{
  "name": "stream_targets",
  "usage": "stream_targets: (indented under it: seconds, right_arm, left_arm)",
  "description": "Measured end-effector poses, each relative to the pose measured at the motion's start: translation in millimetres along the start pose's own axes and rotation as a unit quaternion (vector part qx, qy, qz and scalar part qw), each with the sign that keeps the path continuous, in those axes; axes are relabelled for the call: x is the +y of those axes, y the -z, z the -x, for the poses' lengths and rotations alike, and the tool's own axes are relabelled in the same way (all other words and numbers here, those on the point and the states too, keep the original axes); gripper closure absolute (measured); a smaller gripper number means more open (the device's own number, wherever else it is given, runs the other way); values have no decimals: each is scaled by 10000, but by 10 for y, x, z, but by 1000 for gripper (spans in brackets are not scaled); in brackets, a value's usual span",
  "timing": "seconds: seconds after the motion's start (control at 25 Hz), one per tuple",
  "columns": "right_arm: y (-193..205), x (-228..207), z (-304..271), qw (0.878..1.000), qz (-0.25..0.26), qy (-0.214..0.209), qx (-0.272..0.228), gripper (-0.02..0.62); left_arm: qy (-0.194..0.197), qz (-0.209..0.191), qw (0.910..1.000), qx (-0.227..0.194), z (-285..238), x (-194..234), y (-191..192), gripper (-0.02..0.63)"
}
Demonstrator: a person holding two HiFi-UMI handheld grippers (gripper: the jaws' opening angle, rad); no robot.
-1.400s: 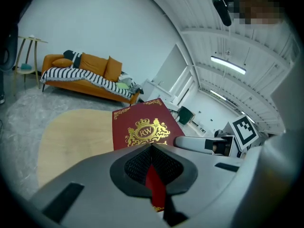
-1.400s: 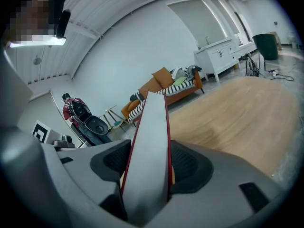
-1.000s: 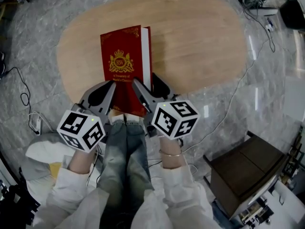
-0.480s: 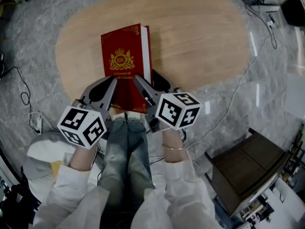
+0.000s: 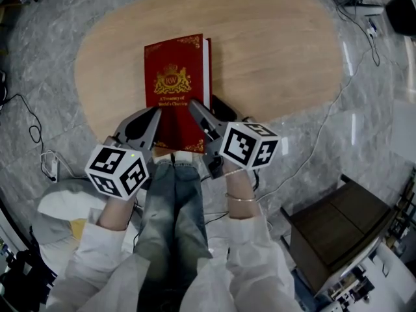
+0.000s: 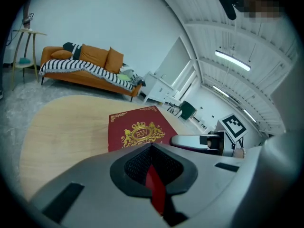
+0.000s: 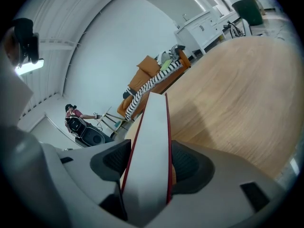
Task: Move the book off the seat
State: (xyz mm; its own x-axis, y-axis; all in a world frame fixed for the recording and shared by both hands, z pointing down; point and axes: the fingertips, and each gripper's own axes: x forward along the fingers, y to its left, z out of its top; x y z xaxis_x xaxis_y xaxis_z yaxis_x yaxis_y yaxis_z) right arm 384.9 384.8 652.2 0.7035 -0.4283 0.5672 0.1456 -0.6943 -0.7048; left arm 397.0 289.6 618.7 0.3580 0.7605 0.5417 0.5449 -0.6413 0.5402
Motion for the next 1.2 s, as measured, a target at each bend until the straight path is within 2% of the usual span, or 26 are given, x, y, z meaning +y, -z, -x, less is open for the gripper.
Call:
stream_targets:
  seconds: [0.16, 0.32, 0.64, 0.96, 1.2]
  right_arm:
    - [15, -137, 16, 9999, 33, 97, 33, 328]
    - [70, -282, 51, 9983, 356, 427, 167, 328]
    - [107, -542, 161, 9961, 602, 536, 367, 346]
    - [127, -508, 279, 9957, 657, 583, 289, 371]
    - [-9, -249, 433, 9945, 892, 551, 59, 390]
  left_arm:
    - [24, 19, 10000, 61, -33, -16, 59, 601]
    - [15, 49, 9999, 95, -53, -25, 87, 601]
    - [38, -10, 9999, 166, -195, -269, 114, 601]
    - [14, -42, 9999, 161, -132, -317, 113, 601]
    - [79, -159, 9998, 99, -1, -469, -3, 601]
